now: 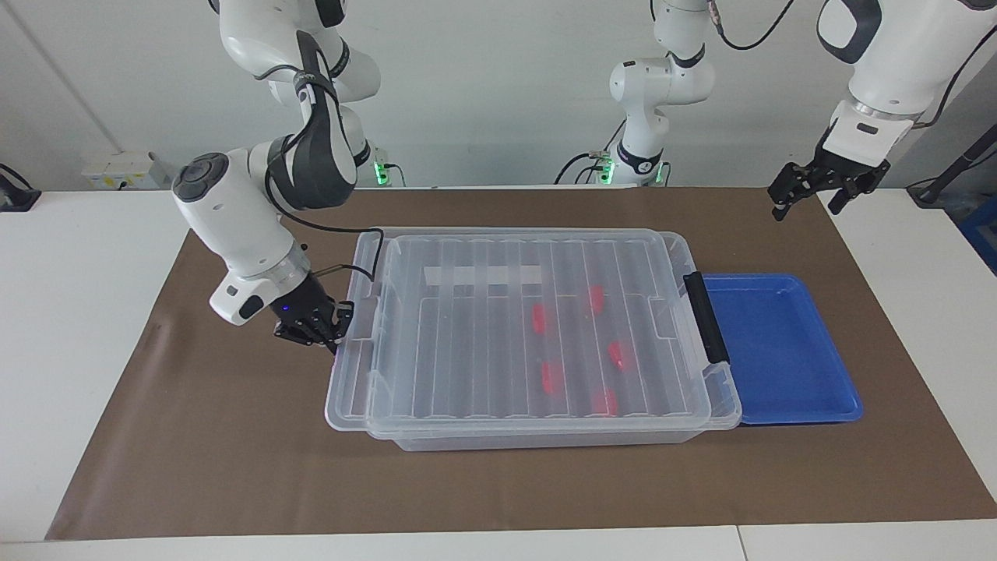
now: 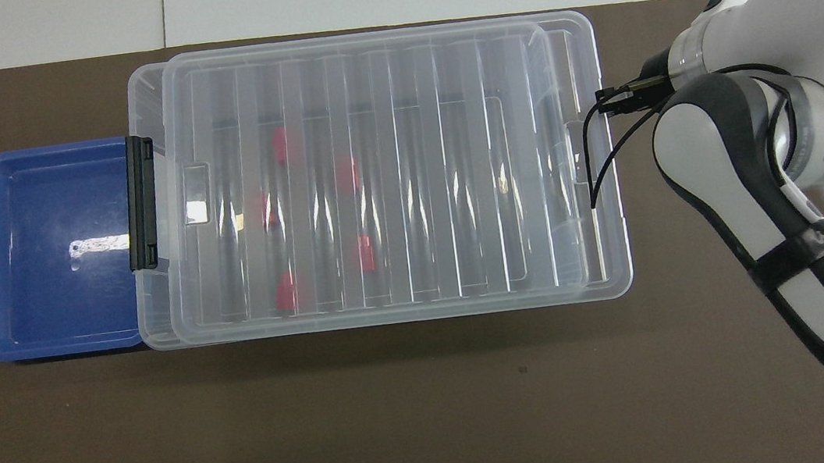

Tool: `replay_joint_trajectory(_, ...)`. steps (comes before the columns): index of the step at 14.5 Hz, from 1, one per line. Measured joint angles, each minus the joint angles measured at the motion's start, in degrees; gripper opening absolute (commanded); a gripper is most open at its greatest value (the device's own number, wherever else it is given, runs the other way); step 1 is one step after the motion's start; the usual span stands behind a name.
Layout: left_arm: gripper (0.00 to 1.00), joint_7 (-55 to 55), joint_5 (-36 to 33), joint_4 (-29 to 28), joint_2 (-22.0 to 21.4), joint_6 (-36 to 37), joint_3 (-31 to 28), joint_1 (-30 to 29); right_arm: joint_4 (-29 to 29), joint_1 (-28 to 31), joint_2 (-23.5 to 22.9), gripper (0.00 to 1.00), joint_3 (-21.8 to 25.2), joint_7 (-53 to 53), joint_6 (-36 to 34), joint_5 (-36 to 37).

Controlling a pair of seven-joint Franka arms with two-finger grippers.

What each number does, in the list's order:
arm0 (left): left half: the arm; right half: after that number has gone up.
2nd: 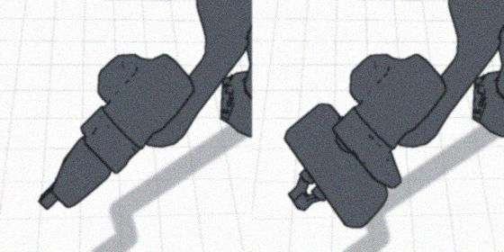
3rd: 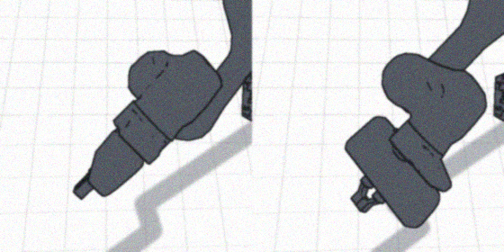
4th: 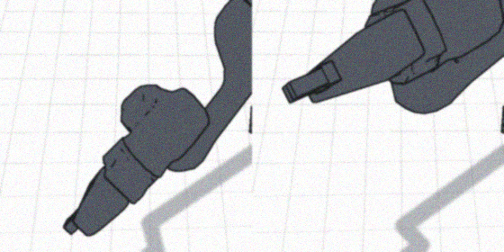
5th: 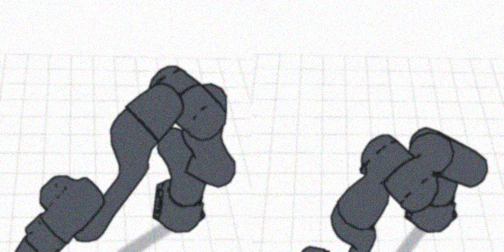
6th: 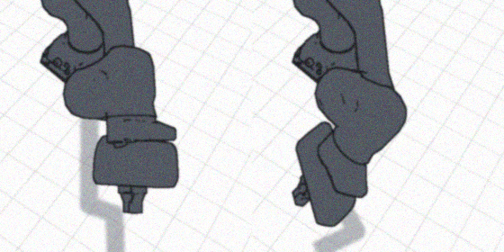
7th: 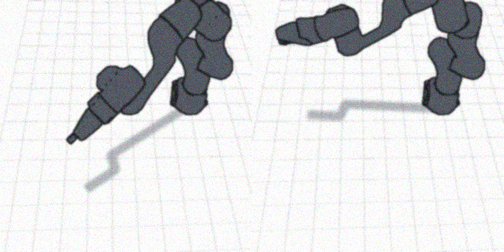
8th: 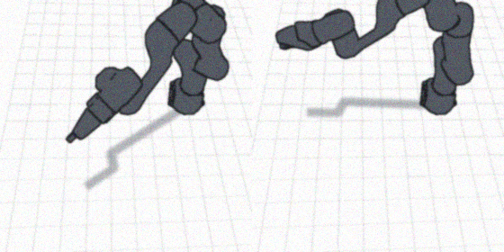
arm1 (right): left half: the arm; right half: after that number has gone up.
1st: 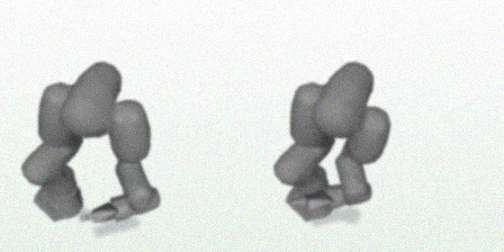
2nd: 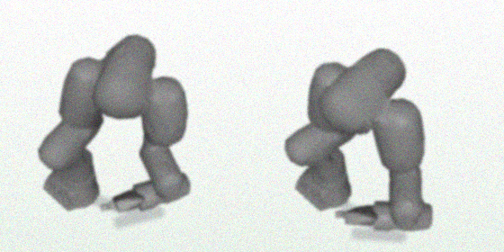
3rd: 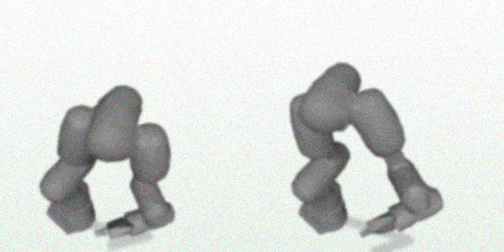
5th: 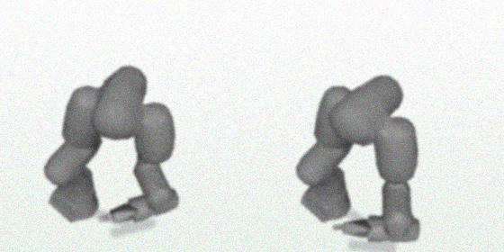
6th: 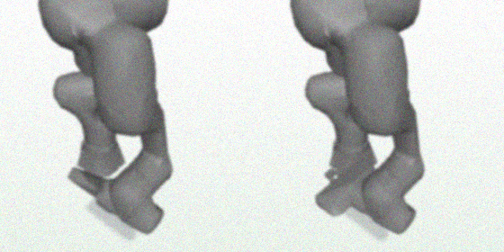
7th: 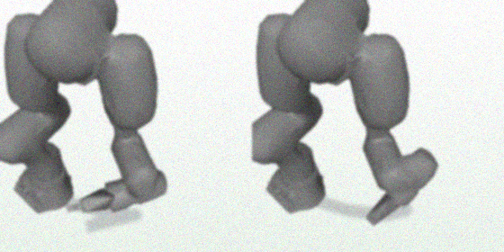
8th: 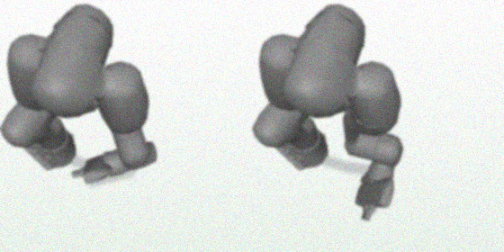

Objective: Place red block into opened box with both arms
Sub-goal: 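Slide the lid back over the box with the right gripper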

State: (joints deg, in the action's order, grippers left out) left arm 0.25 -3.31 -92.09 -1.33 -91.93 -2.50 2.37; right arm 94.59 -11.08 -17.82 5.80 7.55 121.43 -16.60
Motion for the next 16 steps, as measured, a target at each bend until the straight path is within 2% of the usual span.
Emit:
replay_joint_trajectory(9,1.0,0.0,0.0,0.0,0.0,0.0,0.9,-0.6,0.2,-0.2,0.0,0.0,0.0,-0.1,-0.2,-4.5)
replay_joint_trajectory(16,1.0,0.0,0.0,0.0,0.0,-0.1,1.0,-0.6,0.4,-0.5,0.0,0.0,0.0,-0.1,-0.2,-4.7)
